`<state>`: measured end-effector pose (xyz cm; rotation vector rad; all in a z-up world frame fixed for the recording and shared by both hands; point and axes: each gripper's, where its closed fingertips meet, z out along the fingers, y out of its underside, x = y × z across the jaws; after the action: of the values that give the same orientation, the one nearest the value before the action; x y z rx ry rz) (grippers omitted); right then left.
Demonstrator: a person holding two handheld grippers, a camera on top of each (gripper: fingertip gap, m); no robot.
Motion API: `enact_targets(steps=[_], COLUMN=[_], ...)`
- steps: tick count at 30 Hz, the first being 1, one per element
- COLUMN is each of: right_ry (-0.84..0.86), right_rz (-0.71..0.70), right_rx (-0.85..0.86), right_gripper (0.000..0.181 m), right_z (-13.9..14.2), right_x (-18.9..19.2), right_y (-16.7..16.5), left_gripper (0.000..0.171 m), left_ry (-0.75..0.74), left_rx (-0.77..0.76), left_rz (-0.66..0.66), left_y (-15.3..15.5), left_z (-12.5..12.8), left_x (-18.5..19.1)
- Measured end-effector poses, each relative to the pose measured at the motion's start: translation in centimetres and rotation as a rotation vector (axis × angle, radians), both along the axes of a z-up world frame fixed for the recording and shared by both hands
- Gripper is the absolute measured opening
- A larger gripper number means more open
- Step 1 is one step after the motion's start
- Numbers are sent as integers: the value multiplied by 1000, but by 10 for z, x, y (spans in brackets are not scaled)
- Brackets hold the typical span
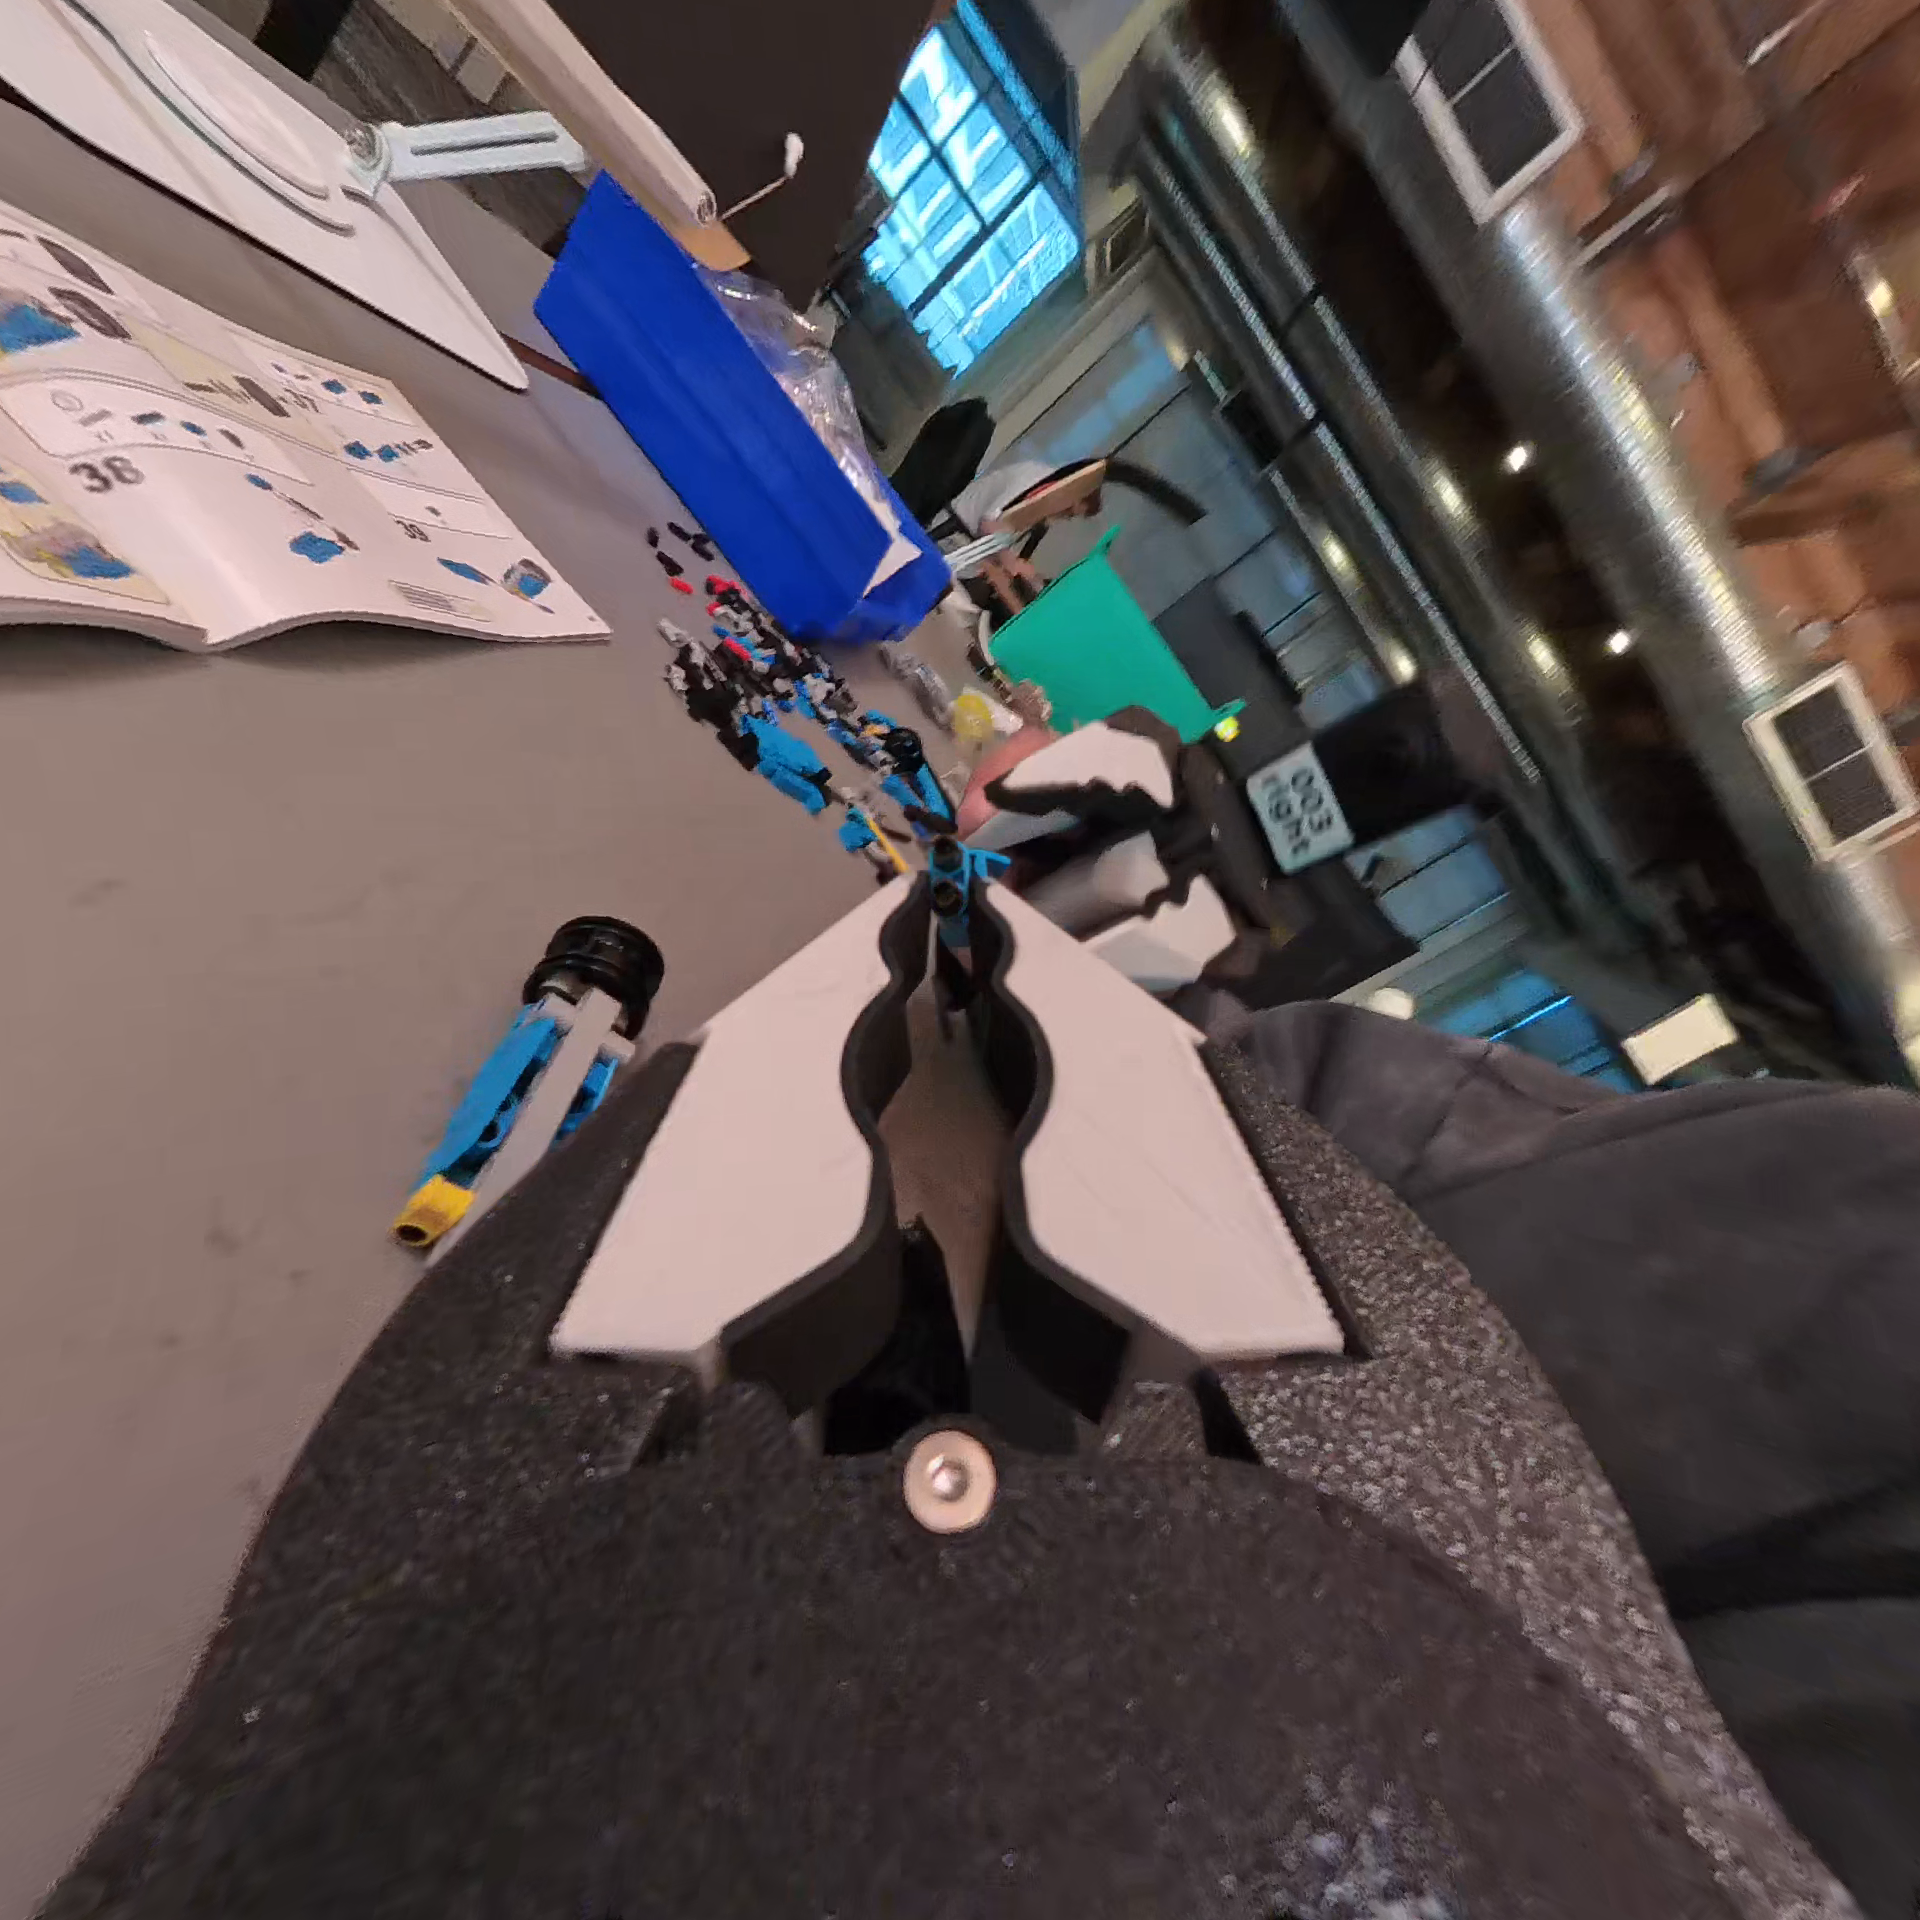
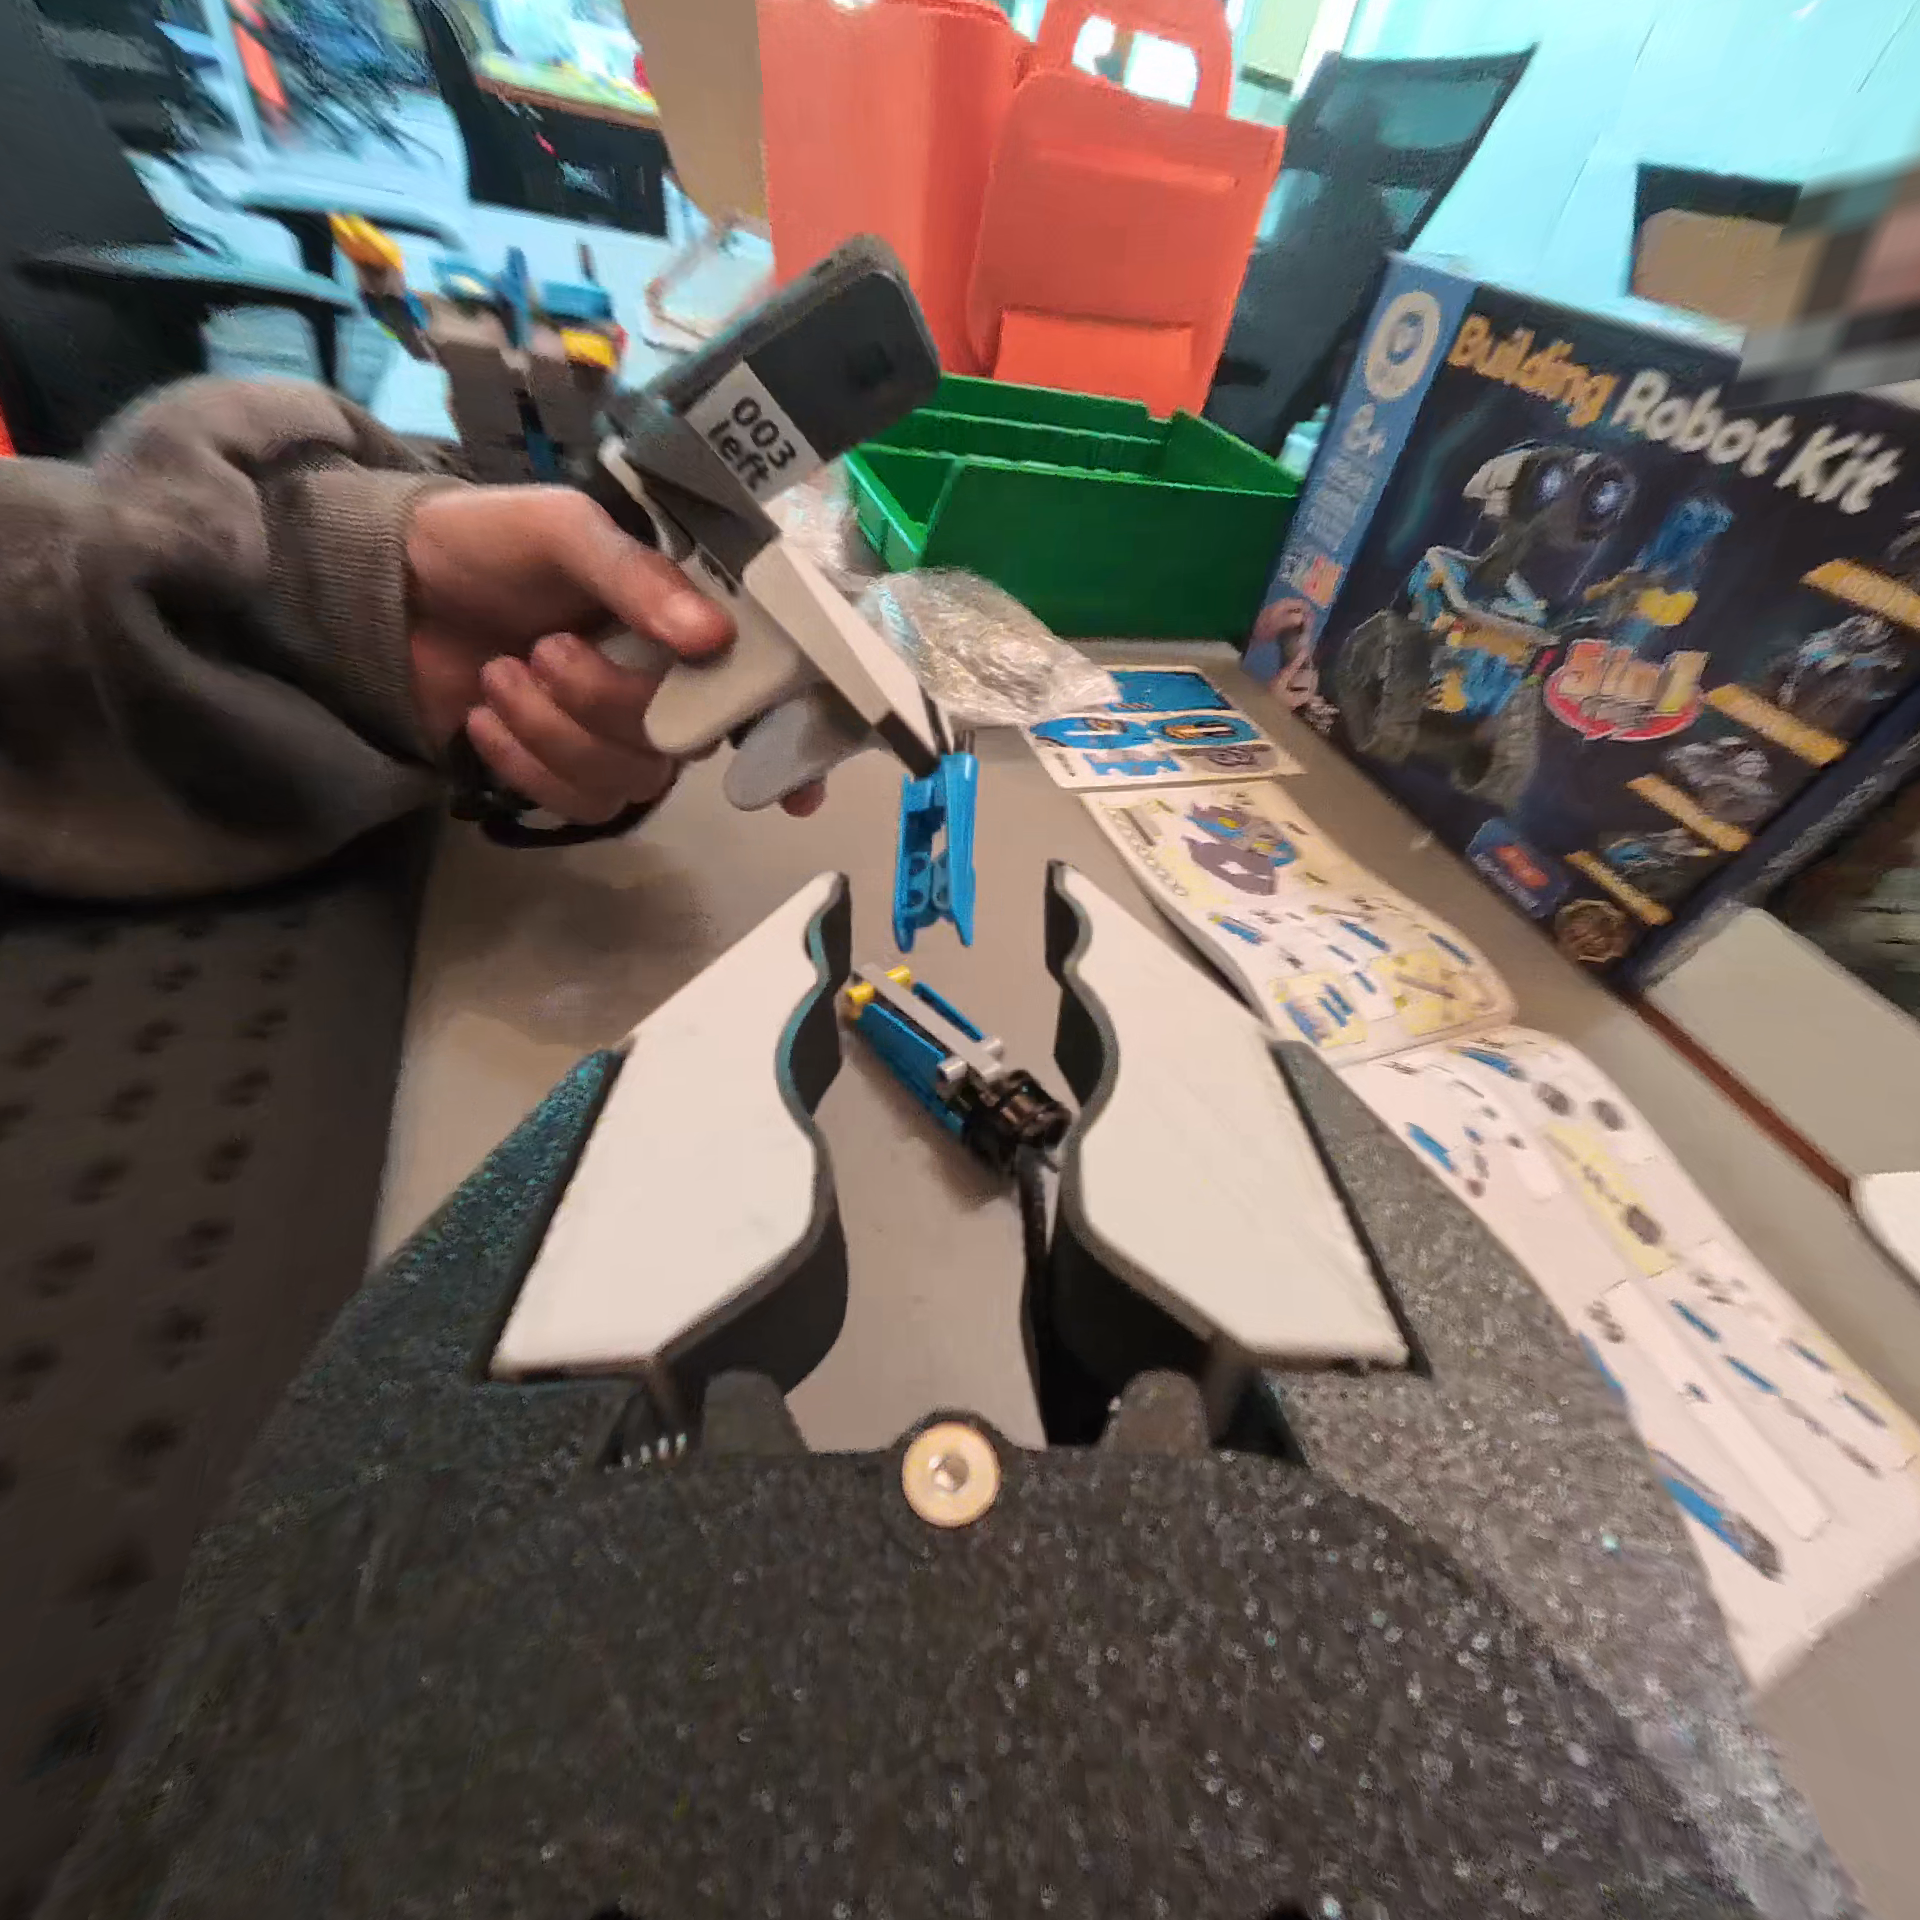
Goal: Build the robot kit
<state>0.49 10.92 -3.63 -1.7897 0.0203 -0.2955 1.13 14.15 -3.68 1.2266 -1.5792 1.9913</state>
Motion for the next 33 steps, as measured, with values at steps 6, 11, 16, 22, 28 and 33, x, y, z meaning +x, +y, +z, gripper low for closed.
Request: enact_targets(steps=[6,11,16,22,28,33], right_ry=[-170,-230,-232,-111,74,140], right_rz=[-87,-117,-75,51,196,305], right_rx=[-48,-54,-50,2,19,-91], right_gripper=[40,31,17,15,15,15], right_z=[-4,-2,-1,2,-3,-26], right_x=[-1,1,-2,-9,-23,-41], right_y=[7,6,2,-3,-2,0], left_gripper=[6,6,7,36,37,39], left_ry=[25,23,-58,-385,-582,-634], left_rx=[-87,-108,-21,289,691,687], left_rz=[-26,-62,-59,41,1,-127], left_y=[-6,-21,-28,-9,-11,-23], left_z=[5,8,11,11,-20,-20], left_x=[-4,-11,-16,-23,-34,-57])
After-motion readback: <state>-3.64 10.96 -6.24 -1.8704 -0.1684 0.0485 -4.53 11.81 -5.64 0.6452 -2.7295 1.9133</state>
